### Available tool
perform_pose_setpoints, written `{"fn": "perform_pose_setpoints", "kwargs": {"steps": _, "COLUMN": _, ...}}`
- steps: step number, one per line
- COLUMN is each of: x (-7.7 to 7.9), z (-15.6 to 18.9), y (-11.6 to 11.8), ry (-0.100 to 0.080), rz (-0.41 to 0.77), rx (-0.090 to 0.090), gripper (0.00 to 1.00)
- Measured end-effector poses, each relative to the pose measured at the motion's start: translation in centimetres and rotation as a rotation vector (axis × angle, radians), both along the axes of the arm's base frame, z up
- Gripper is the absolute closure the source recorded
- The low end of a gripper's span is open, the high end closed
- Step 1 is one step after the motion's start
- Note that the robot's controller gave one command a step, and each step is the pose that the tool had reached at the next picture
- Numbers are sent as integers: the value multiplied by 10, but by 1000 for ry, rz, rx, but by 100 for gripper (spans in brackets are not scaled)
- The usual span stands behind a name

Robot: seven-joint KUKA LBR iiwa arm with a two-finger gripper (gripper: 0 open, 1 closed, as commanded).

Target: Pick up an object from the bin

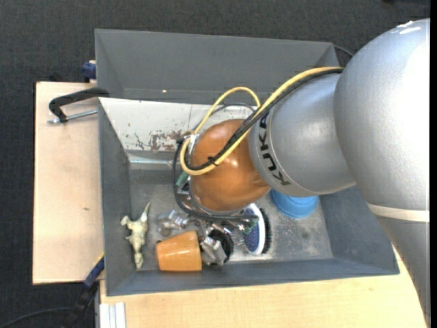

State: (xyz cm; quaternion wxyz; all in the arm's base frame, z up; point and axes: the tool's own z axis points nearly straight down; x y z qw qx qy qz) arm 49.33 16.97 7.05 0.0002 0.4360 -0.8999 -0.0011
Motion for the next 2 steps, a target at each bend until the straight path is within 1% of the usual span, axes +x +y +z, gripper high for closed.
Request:
{"fn": "perform_pose_setpoints", "kwargs": {"steps": 1, "x": 3, "z": 2, "y": 0, "ry": -10, "rz": -3, "rx": 3, "gripper": 100}}
{"fn": "perform_pose_setpoints", "kwargs": {"steps": 2, "x": 14, "z": 107, "y": -4, "ry": -15, "rz": -9, "rx": 4, "gripper": 100}}
